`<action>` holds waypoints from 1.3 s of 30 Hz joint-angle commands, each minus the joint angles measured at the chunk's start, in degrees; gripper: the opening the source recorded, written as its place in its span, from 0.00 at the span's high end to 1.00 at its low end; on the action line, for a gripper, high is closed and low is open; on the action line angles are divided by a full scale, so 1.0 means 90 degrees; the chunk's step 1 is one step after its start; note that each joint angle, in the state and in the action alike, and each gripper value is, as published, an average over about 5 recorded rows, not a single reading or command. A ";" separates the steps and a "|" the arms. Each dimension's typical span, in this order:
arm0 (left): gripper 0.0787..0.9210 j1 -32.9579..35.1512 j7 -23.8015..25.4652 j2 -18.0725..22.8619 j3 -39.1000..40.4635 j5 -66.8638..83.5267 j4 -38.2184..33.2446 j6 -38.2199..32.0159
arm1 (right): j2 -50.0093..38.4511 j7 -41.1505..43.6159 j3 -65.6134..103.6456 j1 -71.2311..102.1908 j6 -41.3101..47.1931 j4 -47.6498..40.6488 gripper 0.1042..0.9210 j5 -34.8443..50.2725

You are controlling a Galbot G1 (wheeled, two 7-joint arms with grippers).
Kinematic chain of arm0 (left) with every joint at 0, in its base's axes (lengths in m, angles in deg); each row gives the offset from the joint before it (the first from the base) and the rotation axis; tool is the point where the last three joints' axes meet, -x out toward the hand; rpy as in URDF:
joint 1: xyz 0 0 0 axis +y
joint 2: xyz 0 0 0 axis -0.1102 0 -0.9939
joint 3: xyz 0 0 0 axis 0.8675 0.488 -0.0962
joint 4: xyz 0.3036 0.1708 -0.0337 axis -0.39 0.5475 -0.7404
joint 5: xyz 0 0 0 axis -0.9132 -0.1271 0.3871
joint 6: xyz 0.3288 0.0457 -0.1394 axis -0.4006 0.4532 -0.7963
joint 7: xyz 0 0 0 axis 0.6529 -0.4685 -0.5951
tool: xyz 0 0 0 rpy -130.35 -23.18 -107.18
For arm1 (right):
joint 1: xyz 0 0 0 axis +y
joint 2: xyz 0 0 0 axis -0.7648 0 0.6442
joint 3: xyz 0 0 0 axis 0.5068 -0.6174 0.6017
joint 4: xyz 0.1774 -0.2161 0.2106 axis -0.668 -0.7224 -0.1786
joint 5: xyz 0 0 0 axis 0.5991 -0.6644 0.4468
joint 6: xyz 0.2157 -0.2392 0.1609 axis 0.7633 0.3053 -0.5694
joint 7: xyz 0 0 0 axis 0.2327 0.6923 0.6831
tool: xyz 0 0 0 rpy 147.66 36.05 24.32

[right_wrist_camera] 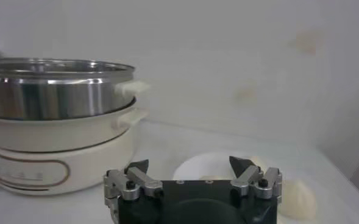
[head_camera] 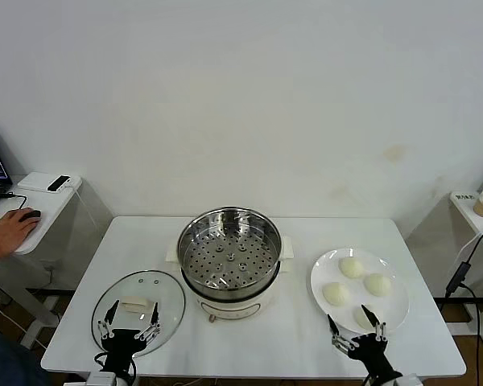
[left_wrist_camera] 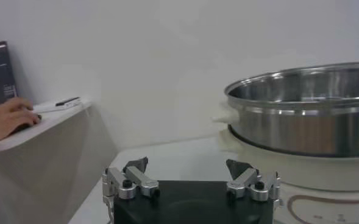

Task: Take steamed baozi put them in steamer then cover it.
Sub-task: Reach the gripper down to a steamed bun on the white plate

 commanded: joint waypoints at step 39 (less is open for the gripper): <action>0.12 -0.0400 0.0738 0.0173 -0.0300 -0.1295 -0.0365 0.0404 | -0.4947 0.5870 -0.6869 -0.9384 0.0488 -0.4469 0.12 -0.2612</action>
